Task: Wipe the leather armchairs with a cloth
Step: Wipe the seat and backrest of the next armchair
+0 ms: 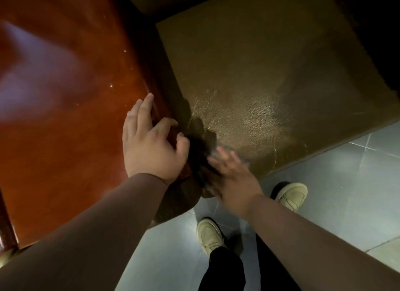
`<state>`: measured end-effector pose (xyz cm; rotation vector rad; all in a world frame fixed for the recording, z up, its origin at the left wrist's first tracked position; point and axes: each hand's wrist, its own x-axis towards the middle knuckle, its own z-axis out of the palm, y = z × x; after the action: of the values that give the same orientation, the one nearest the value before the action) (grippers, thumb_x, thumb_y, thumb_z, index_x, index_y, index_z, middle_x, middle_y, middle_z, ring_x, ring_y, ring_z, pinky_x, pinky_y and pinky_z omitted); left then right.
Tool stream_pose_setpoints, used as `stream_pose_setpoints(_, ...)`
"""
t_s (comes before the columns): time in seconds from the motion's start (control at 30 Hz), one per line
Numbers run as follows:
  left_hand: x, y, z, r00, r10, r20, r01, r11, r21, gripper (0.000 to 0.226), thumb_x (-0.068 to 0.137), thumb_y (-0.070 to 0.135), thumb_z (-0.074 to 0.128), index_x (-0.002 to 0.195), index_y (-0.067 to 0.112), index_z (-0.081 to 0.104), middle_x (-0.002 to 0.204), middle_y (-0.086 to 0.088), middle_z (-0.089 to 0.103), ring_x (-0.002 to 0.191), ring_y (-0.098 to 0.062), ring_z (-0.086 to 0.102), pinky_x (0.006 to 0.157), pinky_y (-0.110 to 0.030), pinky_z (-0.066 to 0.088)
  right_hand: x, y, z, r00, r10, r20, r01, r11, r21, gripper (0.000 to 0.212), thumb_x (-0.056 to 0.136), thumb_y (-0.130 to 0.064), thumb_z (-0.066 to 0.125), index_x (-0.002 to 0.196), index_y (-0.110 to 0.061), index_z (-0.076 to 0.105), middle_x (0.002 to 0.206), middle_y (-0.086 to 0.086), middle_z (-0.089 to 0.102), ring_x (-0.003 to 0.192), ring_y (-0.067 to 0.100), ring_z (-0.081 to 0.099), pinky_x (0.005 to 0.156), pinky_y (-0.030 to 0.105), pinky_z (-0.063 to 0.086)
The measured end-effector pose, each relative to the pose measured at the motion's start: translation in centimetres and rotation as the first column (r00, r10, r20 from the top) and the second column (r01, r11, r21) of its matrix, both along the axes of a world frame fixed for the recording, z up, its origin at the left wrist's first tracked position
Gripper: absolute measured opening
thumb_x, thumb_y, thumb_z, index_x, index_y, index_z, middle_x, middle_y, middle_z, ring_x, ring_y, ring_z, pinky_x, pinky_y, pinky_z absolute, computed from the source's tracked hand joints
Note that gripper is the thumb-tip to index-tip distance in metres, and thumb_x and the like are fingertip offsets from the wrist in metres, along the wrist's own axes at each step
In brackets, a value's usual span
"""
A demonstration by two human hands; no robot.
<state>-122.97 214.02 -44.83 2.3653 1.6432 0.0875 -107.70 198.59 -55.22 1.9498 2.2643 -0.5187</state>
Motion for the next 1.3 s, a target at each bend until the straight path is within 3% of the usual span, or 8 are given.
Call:
stream_pose_setpoints(0.1, 0.4, 0.4, 0.2, 1.000, 0.013, 0.000, -0.013, 1.000, 0.006, 0.045, 0.090, 0.051, 0.050, 0.119, 0.029, 0.077, 0.172, -0.004, 0.027, 0.159, -0.030, 0.017, 0.129, -0.052, 0.016, 4.7, 1.9, -0.6, 0.997, 0.077, 0.029, -0.078, 0.996, 0.043, 0.057, 0.101, -0.047, 0.042, 0.153, -0.025, 0.048, 0.167, 0.008, 0.031, 0.156, 0.037, 0.022, 0.127, 0.054, 0.016)
stream_pose_setpoints(0.33, -0.6, -0.1, -0.8, 1.000, 0.000, -0.011, 0.000, 1.000, 0.014, 0.039, 0.091, 0.048, 0.056, 0.118, 0.029, 0.078, 0.171, -0.005, 0.029, 0.159, -0.030, 0.018, 0.129, -0.047, 0.014, 8.6, 5.2, 0.1, 0.634, -0.764, 0.119, 0.770, 0.638, 0.003, 0.065, 0.106, -0.051, 0.018, 0.165, -0.023, 0.013, 0.174, 0.009, -0.003, 0.158, 0.042, -0.006, 0.127, 0.062, 0.004)
stream_pose_setpoints(0.53, -0.6, 0.0, -0.9, 1.000, 0.011, 0.002, -0.011, 1.000, 0.024, 0.038, 0.090, 0.046, 0.057, 0.115, 0.028, 0.078, 0.170, -0.006, 0.032, 0.158, -0.030, 0.020, 0.129, -0.044, 0.011, 4.4, 5.8, -0.3, 0.967, -0.234, -0.101, 0.224, 0.969, -0.104, 0.068, 0.098, -0.025, 0.059, 0.160, -0.035, 0.032, 0.174, -0.004, 0.001, 0.157, 0.040, -0.019, 0.124, 0.060, -0.011)
stream_pose_setpoints(0.73, -0.9, 0.5, -1.5, 1.000, -0.027, -0.006, 0.027, 0.999, 0.039, 0.041, 0.090, 0.049, 0.054, 0.115, 0.027, 0.078, 0.170, -0.008, 0.031, 0.158, -0.033, 0.021, 0.130, -0.047, 0.012, 6.7, 10.0, 2.6, 0.937, -0.284, -0.203, 0.252, 0.953, -0.170, 0.050, 0.104, -0.018, 0.055, 0.154, -0.025, 0.048, 0.164, -0.001, 0.039, 0.154, 0.031, 0.024, 0.125, 0.044, 0.016)
stream_pose_setpoints(0.83, -0.6, 0.8, -1.3, 0.989, -0.036, -0.144, 0.031, 0.999, -0.037, 0.047, 0.091, 0.055, 0.048, 0.124, 0.032, 0.071, 0.174, -0.010, 0.018, 0.160, -0.033, 0.010, 0.130, -0.049, 0.005, 6.9, 11.9, 5.8, 0.878, -0.403, -0.258, 0.302, 0.885, -0.355, 0.039, 0.110, -0.022, 0.044, 0.148, -0.024, 0.052, 0.132, 0.006, 0.063, 0.110, 0.021, 0.060, 0.087, 0.031, 0.049)
stream_pose_setpoints(1.0, 0.3, 0.9, 2.7, 0.945, -0.185, -0.269, 0.047, 0.892, -0.449, 0.056, 0.098, 0.054, 0.051, 0.151, 0.039, 0.048, 0.175, -0.005, -0.019, 0.160, -0.031, -0.021, 0.131, -0.052, -0.005, 7.6, 11.7, 13.7, 0.912, -0.359, -0.200, 0.226, 0.845, -0.485, 0.033, 0.109, -0.041, 0.043, 0.107, -0.020, 0.068, 0.088, -0.001, 0.068, 0.083, 0.023, 0.065, 0.062, 0.031, 0.041)
stream_pose_setpoints(1.17, -0.3, -2.5, 10.8, 0.991, 0.029, -0.127, -0.111, 0.703, -0.703, 0.044, 0.104, 0.048, 0.051, 0.143, 0.030, 0.059, 0.143, -0.003, 0.060, 0.129, -0.024, 0.057, 0.111, -0.043, 0.048, 6.7, 9.5, 23.1, 0.910, -0.389, -0.147, 0.264, 0.813, -0.518, 0.031, 0.105, -0.045, 0.047, 0.087, -0.027, 0.065, 0.079, -0.005, 0.063, 0.076, 0.016, 0.060, 0.061, 0.029, 0.037)
stream_pose_setpoints(1.3, -2.2, -4.3, 19.1, 0.993, 0.000, -0.116, -0.081, 0.720, -0.690, 0.038, 0.107, 0.043, 0.051, 0.138, 0.025, 0.064, 0.134, -0.002, 0.068, 0.122, -0.023, 0.062, 0.105, -0.034, 0.050, 4.7, 7.7, 30.1, 0.839, -0.514, -0.180, 0.357, 0.769, -0.530, 0.031, 0.099, -0.048, 0.057, 0.089, -0.022, 0.072, 0.089, 0.002, 0.072, 0.090, 0.024, 0.068, 0.075, 0.029, 0.048)
